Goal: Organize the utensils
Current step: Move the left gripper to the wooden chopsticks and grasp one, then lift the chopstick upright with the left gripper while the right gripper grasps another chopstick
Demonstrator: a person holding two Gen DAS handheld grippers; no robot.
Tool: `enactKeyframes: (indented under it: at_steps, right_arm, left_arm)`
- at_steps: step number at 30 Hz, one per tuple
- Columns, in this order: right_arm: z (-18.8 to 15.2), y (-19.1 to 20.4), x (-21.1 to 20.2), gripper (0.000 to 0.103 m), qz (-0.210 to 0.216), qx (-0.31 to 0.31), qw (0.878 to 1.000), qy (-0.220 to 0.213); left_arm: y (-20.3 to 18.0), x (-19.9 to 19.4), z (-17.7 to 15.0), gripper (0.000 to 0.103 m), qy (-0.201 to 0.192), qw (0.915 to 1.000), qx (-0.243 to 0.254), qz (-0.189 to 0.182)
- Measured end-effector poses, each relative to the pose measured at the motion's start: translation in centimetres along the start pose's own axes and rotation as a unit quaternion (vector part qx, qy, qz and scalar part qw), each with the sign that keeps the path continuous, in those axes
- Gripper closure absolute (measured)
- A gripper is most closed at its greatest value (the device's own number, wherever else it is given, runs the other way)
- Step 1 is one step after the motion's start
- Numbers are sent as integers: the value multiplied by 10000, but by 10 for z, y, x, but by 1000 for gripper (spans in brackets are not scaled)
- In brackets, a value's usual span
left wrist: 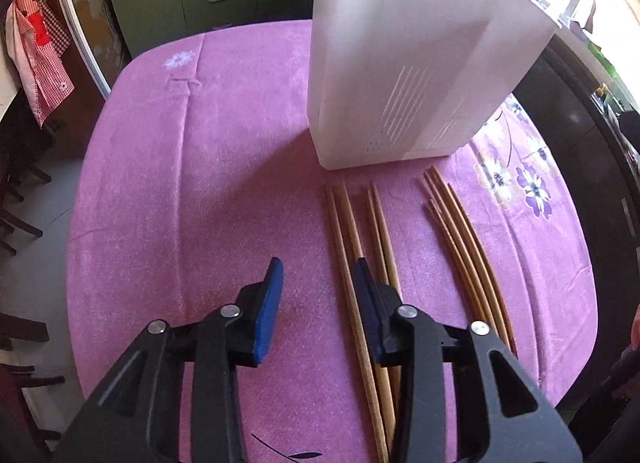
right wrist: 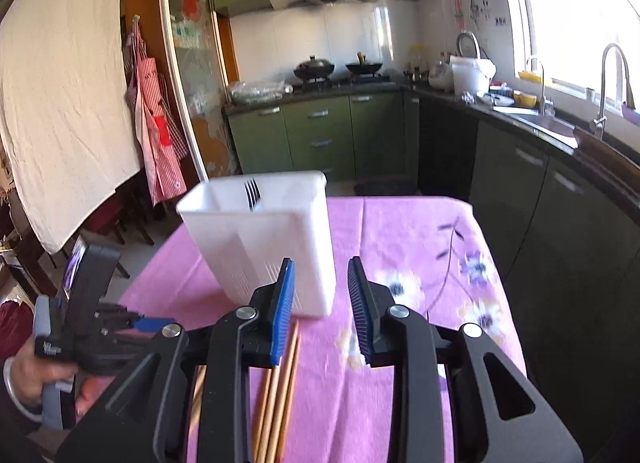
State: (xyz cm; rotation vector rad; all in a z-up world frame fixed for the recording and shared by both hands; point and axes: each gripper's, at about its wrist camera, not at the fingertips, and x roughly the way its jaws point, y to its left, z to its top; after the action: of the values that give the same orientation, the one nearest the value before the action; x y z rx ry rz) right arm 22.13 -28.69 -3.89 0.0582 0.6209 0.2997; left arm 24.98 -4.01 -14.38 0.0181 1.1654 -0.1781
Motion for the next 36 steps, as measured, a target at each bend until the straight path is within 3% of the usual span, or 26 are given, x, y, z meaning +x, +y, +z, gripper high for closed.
enactKeyframes:
  at_steps: [14, 16, 18, 25, 28, 36]
  right_arm:
    - [-30, -11, 24, 75, 72, 77, 9986, 520]
    - [-29, -8, 27, 75, 78, 69, 9983, 576]
    - [-31, -7, 30, 74, 81, 60, 9980, 622]
    - [-32, -6, 37, 71, 136, 25, 9967, 795]
    - [-31, -7, 39, 71, 185, 65, 9961, 866]
    - [-28, -4, 53, 67, 382, 18, 9910, 1286]
  left_arm:
    - [-22, 23, 4, 76, 281, 9992, 130, 238]
    - [-24, 24, 6, 82, 271, 9991, 134, 297]
    - [-27, 26, 8, 96, 254, 9991, 167, 303]
    - [-28, 26, 15, 98, 231, 9994, 188, 157]
    - [-19, 15, 13, 98, 111, 9998, 166, 62]
    - [-13, -46, 11, 98, -686, 9974, 200, -69]
